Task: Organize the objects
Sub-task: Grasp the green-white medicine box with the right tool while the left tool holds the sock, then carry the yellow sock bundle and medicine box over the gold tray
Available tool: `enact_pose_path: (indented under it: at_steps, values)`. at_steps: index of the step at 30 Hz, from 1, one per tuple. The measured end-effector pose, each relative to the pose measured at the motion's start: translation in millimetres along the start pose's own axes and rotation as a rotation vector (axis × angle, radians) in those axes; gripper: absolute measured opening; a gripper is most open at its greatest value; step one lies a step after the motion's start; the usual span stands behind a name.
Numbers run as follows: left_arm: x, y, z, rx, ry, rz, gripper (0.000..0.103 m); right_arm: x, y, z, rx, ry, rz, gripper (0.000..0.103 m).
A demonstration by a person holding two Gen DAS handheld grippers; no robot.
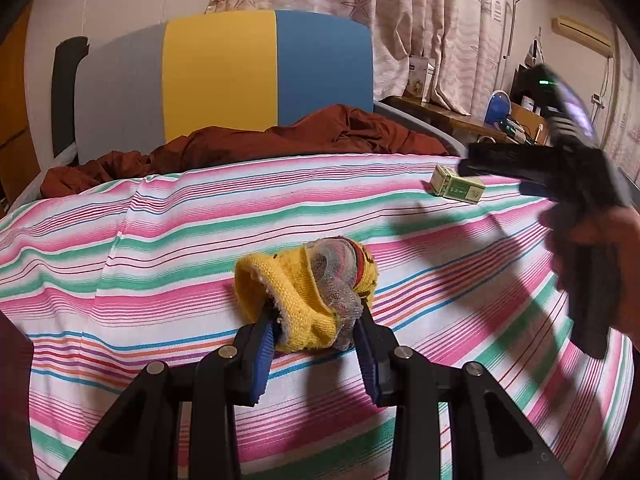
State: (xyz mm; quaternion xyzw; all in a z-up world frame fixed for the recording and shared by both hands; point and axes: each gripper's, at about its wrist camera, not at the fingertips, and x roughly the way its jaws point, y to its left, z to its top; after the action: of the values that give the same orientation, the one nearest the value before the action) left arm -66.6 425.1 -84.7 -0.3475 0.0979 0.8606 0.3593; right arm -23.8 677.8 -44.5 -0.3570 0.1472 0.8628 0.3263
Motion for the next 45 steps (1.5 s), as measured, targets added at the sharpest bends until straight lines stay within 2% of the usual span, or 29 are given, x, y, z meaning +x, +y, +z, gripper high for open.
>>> enact_pose_path:
  at_steps: [6,10,11,13,17,26,30,36,41,45]
  values:
    - [2,2,-3,-0.010,0.003,-0.016,0.036,47,4,18,0.027,0.021,-0.014,0.100]
    - [1,3,-5,-0.013,-0.001,-0.020,0.036,62,8,12,0.015,0.015,0.006,0.084]
    - [1,3,-5,-0.013,-0.001,-0.022,0.037,69,8,9,0.016,0.034,0.013,0.074]
    - [1,3,-5,-0.014,-0.002,-0.023,0.037,77,5,7,0.035,0.065,0.032,0.072]
    - [3,5,-5,-0.019,-0.003,-0.031,0.037,64,0,4,0.057,0.007,0.089,0.071]
    - [0,9,-4,-0.034,-0.008,-0.038,0.037,16,0,-42,0.138,-0.017,0.090,0.071]
    - [-17,11,-5,-0.038,-0.069,-0.015,0.037,-15,15,-63,0.092,-0.050,0.054,0.071]
    - [-52,13,-16,0.007,-0.107,-0.007,0.037,-45,29,-90,0.082,-0.055,0.026,0.071]
    - [-89,34,-36,-0.046,-0.096,-0.024,0.037,-55,45,-95,0.006,-0.093,0.006,0.071]
    - [-121,55,-54,-0.114,-0.100,-0.040,0.037,-71,67,-98,-0.112,-0.168,-0.005,0.071]
